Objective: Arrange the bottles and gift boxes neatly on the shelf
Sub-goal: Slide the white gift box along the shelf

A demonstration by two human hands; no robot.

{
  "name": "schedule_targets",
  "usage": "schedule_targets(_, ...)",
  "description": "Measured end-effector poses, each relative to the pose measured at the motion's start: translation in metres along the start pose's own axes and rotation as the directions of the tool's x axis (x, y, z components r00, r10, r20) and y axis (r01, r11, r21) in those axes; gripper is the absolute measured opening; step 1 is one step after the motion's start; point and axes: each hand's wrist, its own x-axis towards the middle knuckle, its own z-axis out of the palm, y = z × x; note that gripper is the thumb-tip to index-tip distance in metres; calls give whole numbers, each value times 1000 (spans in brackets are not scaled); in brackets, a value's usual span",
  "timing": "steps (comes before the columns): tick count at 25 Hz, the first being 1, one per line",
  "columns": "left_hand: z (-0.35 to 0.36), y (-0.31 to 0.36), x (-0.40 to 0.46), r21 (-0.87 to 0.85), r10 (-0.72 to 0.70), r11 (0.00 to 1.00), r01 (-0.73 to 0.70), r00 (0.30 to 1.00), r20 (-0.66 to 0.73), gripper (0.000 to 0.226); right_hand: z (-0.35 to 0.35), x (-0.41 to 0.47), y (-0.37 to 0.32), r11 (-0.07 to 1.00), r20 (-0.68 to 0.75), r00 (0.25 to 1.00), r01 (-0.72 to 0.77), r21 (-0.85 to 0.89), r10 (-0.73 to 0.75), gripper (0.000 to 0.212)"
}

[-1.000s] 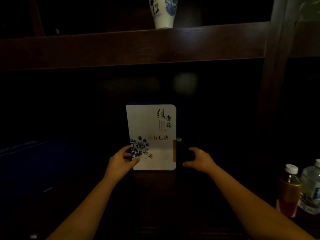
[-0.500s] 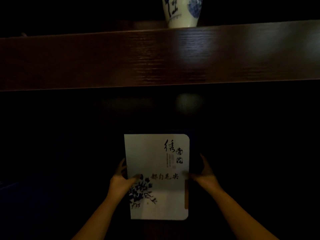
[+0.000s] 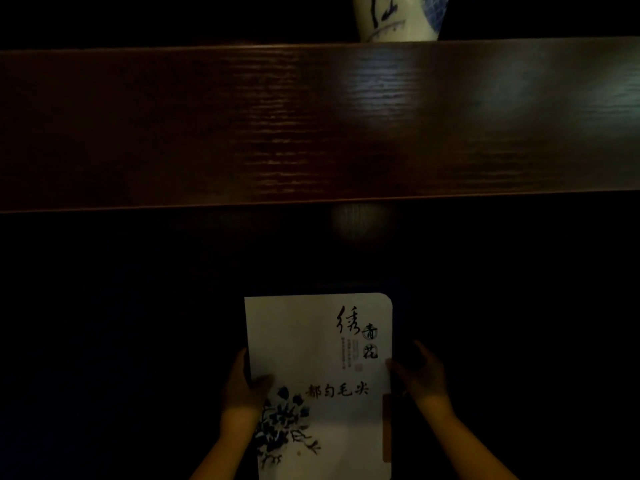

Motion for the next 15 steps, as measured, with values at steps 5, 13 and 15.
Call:
schedule_targets(5, -17, 2, -13, -8, 53, 999, -53, 997, 47, 64, -11, -20, 0, 1000, -49, 999, 15, 25, -13, 72)
schedule_targets(13, -55, 15, -59, 73, 176, 981, -179, 983, 44, 61, -36, -70, -11, 988, -72, 990, 114, -104, -122, 75)
schedule_targets(15, -64, 18, -73, 46, 177, 983, -179, 983, 50, 58, -42, -86, -13, 984, -73, 985, 148, -100, -156, 71)
